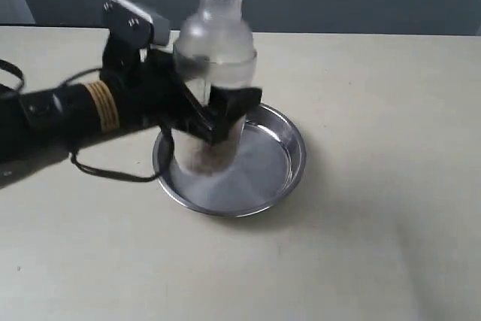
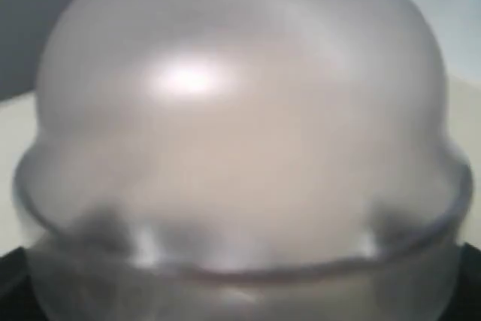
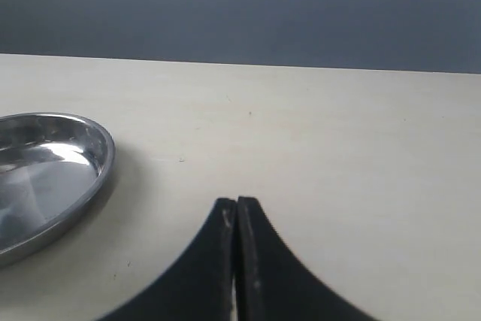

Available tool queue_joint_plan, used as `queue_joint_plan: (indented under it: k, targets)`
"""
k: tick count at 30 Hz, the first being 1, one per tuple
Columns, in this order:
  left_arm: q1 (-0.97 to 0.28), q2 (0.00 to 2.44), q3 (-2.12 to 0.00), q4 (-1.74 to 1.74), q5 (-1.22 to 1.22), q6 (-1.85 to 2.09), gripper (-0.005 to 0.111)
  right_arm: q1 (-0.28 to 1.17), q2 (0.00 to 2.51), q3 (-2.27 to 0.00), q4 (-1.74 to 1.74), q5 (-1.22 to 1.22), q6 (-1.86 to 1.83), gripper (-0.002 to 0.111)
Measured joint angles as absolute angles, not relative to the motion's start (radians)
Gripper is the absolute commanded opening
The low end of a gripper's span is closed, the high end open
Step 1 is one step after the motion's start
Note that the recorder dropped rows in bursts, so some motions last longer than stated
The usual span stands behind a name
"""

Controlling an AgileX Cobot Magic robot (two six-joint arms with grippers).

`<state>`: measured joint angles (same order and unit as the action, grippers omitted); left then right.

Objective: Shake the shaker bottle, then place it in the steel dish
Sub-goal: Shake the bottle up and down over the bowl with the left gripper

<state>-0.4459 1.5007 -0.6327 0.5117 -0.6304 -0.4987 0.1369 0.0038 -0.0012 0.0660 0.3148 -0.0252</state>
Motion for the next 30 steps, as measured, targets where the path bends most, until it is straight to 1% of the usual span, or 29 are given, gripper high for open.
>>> queue_joint_plan:
  k: [2, 5, 8, 12, 15, 18, 22, 25, 27, 30]
  targets:
    - [-0.45, 1.423, -0.665, 0.459, -0.627, -0.438, 0.0, 0.137, 0.004, -0.001, 0.066, 0.315, -0.025, -0.001]
    - [-0.448, 1.444, -0.637, 0.339, -0.698, -0.43, 0.0, 0.137, 0.004, -0.001, 0.066, 0.315, -0.025, -0.001]
    - [-0.446, 1.492, -0.589, 0.413, -0.708, -0.493, 0.0, 0.137, 0.004, -0.001, 0.066, 0.315, -0.025, -0.001]
    - [-0.451, 1.381, -0.677, 0.429, -0.655, -0.435, 0.0, 0.137, 0.004, -0.001, 0.066, 0.315, -0.025, -0.001]
    - [-0.449, 1.443, -0.653, 0.373, -0.722, -0.456, 0.0, 0.137, 0.004, -0.001, 0.066, 0.315, -0.025, -0.001]
    - [-0.447, 1.53, -0.607, 0.452, -0.732, -0.529, 0.0, 0.137, 0.004, -0.001, 0.066, 0.315, -0.025, -0.001]
    - [-0.467, 1.467, -0.663, 0.43, -0.731, -0.445, 0.0, 0.137, 0.004, -0.001, 0.066, 0.315, -0.025, -0.001]
    - [-0.477, 1.543, -0.634, 0.346, -0.774, -0.402, 0.0, 0.137, 0.004, -0.001, 0.066, 0.315, -0.025, -0.001]
    - [-0.477, 1.59, -0.599, 0.367, -0.77, -0.416, 0.0, 0.137, 0.004, -0.001, 0.066, 0.315, -0.025, -0.001]
    - [-0.481, 1.519, -0.634, 0.418, -0.756, -0.384, 0.0, 0.137, 0.004, -0.001, 0.066, 0.315, -0.025, -0.001]
